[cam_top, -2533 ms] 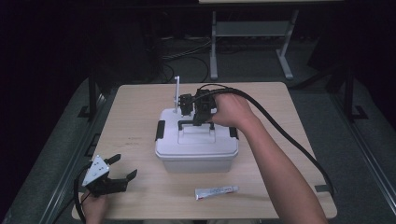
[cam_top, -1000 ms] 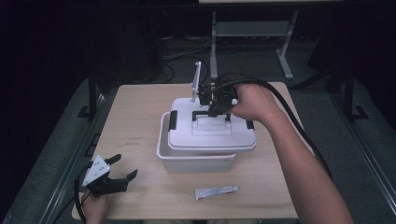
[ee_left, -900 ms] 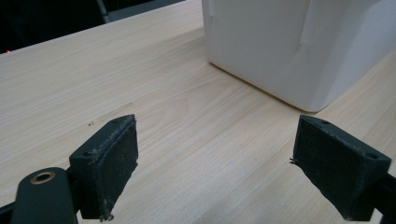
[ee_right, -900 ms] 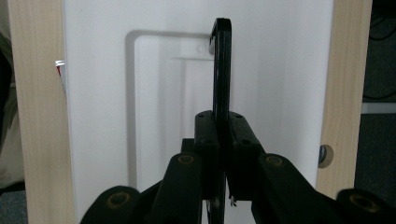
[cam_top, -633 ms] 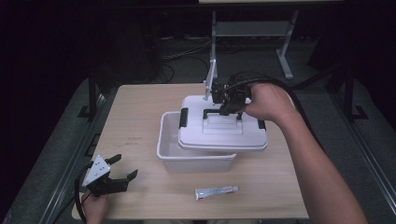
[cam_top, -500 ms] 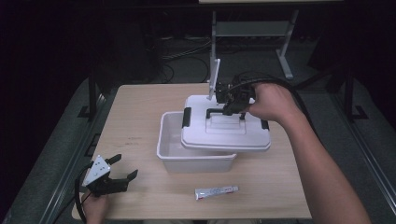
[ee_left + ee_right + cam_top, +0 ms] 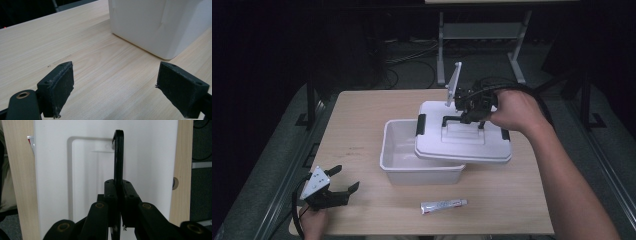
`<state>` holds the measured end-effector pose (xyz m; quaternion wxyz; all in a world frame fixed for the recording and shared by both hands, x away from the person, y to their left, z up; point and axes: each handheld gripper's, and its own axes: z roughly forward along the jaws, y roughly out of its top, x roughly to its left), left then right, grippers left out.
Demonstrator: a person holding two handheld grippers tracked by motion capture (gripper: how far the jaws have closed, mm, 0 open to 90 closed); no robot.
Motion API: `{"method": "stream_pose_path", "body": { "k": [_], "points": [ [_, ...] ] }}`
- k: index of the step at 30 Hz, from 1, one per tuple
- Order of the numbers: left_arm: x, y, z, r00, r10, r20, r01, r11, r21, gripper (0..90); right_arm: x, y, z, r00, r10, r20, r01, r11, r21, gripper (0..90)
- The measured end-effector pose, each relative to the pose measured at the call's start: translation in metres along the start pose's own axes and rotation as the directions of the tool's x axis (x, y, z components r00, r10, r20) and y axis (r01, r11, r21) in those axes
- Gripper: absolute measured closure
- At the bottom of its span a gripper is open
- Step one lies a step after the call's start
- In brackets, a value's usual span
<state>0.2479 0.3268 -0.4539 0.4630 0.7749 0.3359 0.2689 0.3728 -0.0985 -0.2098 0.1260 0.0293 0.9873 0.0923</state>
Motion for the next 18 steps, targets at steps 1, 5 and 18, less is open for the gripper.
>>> {"method": "stream_pose_path", "body": {
  "k": [1,5,18],
  "points": [
    [0.000,0.000,0.000,1.0000,0.002,0.001,-0.002,1.0000,0.000,13.5,0.000,-0.003,-0.001,1.0000,0.009,0.001,-0.009,1.000,0.002,83.9],
    [-0.001,0.000,0.000,1.0000,0.001,0.001,-0.001,1.0000,0.000,13.6,0.001,-0.014,-0.003,0.9996,0.029,0.007,-0.029,1.000,0.005,83.9],
    [-0.002,0.000,0.001,1.0000,-0.001,0.002,0.001,1.0000,0.003,13.5,0.005,-0.047,-0.008,0.9962,0.086,0.011,-0.086,0.996,0.022,83.9]
  ]
}}
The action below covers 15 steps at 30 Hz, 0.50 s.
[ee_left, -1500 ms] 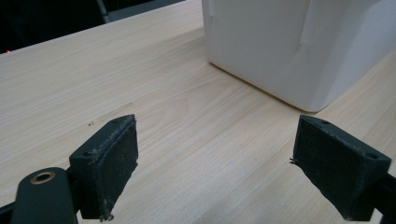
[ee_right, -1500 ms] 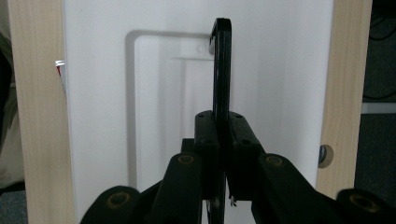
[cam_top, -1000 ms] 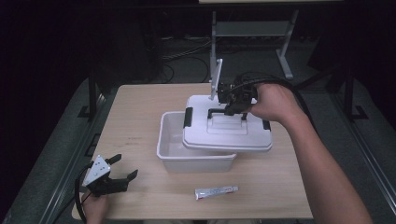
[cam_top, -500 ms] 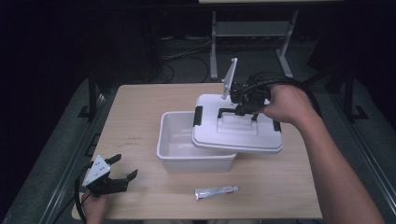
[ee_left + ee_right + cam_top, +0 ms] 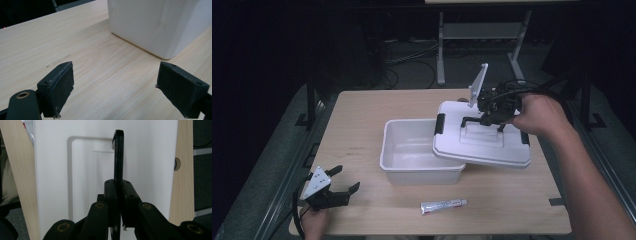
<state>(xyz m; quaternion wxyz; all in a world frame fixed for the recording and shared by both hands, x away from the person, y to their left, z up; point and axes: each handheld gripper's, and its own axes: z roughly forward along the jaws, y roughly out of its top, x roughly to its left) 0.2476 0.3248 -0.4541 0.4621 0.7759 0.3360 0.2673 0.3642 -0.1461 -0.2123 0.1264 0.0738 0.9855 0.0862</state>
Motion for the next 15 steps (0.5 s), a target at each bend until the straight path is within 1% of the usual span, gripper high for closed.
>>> {"method": "stream_pose_path", "body": {
  "k": [2,4,5,7,9,10,12,15],
  "points": [
    [0.000,0.000,0.000,1.0000,0.000,0.001,0.000,1.0000,-0.001,13.5,0.000,-0.003,0.000,1.0000,0.009,-0.003,-0.009,1.000,0.002,83.9],
    [0.000,0.000,0.000,1.0000,0.003,-0.001,-0.003,1.0000,-0.001,13.5,0.000,-0.007,0.000,1.0000,0.008,-0.002,-0.008,1.000,0.002,83.9],
    [0.000,0.000,0.000,1.0000,0.003,-0.001,-0.003,1.0000,-0.001,13.5,0.001,-0.009,0.000,0.9998,0.018,-0.002,-0.018,1.000,0.006,83.9],
    [0.000,0.000,0.000,1.0000,0.002,0.000,-0.002,1.0000,0.000,13.6,0.001,-0.013,0.000,0.9997,0.024,-0.007,-0.024,1.000,0.010,83.9],
    [0.000,0.000,0.000,1.0000,0.003,-0.001,-0.003,1.0000,0.000,13.5,0.000,-0.016,0.001,0.9997,0.023,-0.007,-0.022,1.000,0.008,83.9],
    [0.000,0.000,0.000,1.0000,0.003,-0.001,-0.003,1.0000,0.001,13.5,0.001,-0.018,0.001,0.9994,0.034,-0.010,-0.034,0.999,0.012,83.9],
    [0.000,0.000,0.001,1.0000,0.005,-0.001,-0.005,1.0000,0.002,13.5,0.001,-0.021,0.001,0.9995,0.030,-0.009,-0.030,1.000,0.009,83.9],
    [0.000,0.000,0.000,1.0000,0.002,-0.001,-0.002,1.0000,0.000,13.6,0.002,-0.027,0.002,0.9991,0.041,-0.013,-0.041,0.999,0.005,83.9]
  ]
}}
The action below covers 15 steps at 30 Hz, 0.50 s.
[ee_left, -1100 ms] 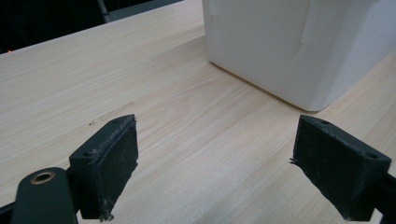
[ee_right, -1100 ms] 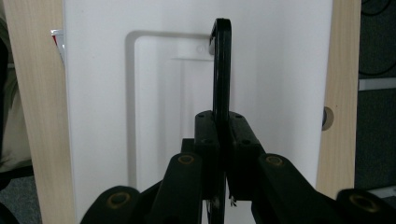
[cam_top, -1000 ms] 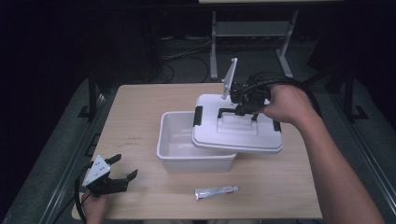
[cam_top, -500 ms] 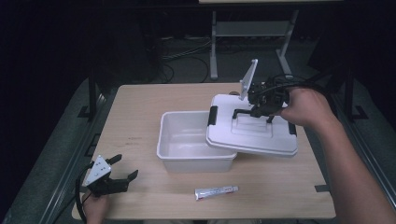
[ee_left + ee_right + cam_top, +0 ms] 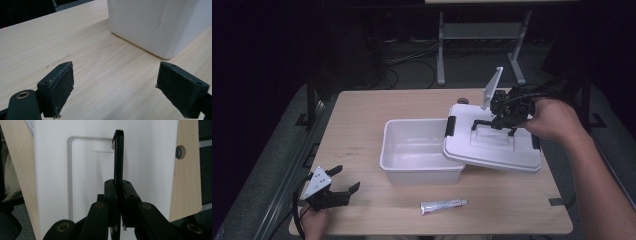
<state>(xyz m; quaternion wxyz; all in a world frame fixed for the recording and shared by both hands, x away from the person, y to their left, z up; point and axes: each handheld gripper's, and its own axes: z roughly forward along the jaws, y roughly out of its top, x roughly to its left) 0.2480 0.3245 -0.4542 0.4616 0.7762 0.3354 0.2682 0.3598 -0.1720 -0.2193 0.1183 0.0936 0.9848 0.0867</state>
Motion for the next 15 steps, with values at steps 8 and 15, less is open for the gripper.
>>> {"method": "stream_pose_path", "body": {
  "k": [8,15],
  "points": [
    [-0.001,0.000,0.000,1.0000,0.006,-0.002,-0.006,1.0000,0.001,13.5,0.000,-0.021,0.002,0.9993,0.038,-0.003,-0.038,0.999,0.005,83.9],
    [-0.001,0.000,0.002,1.0000,0.003,0.003,-0.003,1.0000,0.004,13.5,0.001,-0.040,0.004,0.9977,0.068,-0.007,-0.068,0.998,0.005,83.9]
  ]
}}
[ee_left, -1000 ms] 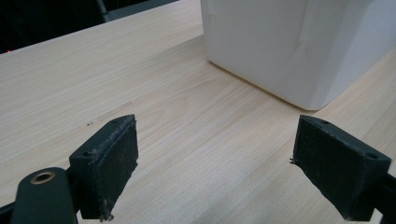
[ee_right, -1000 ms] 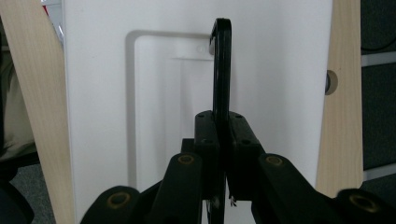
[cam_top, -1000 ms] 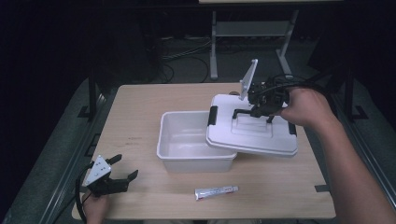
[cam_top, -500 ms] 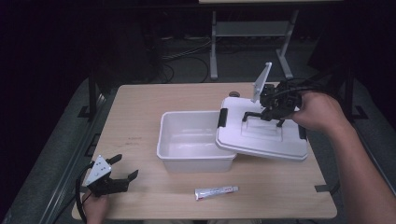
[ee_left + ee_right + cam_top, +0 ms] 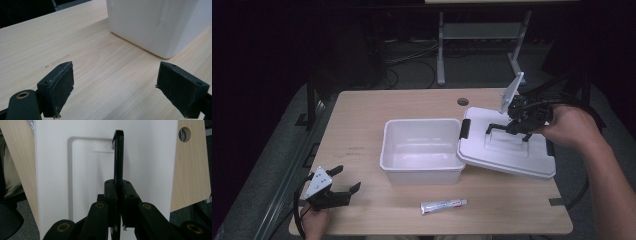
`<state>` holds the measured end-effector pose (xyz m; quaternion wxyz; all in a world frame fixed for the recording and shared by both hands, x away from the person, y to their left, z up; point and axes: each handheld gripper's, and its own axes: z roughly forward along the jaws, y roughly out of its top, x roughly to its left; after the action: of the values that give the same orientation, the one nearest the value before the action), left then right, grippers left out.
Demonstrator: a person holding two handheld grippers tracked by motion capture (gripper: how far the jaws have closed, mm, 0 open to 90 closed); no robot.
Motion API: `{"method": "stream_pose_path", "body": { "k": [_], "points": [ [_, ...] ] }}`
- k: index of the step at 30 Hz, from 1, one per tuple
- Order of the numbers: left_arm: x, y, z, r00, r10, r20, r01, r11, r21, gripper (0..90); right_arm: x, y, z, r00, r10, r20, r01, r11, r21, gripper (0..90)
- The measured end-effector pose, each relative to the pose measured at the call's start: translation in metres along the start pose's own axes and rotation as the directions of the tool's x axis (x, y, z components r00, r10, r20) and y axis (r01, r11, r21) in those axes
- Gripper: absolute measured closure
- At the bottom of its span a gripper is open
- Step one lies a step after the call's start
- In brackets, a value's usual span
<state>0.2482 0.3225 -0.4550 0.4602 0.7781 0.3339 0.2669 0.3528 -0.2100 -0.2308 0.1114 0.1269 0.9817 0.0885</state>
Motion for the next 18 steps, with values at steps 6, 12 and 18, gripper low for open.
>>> {"method": "stream_pose_path", "body": {
  "k": [6,12,18],
  "points": [
    [0.000,0.000,0.001,1.0000,0.004,-0.001,-0.004,1.0000,0.004,13.6,0.000,-0.012,0.002,0.9998,0.020,-0.003,-0.020,1.000,0.001,83.9],
    [0.000,0.000,0.000,1.0000,0.002,-0.003,-0.002,1.0000,0.003,13.5,0.001,-0.023,0.001,0.9994,0.036,-0.001,-0.036,0.999,-0.001,83.9],
    [0.000,0.000,0.000,1.0000,0.003,-0.003,-0.003,1.0000,0.002,13.5,0.002,-0.033,0.005,0.9987,0.050,-0.008,-0.050,0.999,0.011,83.9]
  ]
}}
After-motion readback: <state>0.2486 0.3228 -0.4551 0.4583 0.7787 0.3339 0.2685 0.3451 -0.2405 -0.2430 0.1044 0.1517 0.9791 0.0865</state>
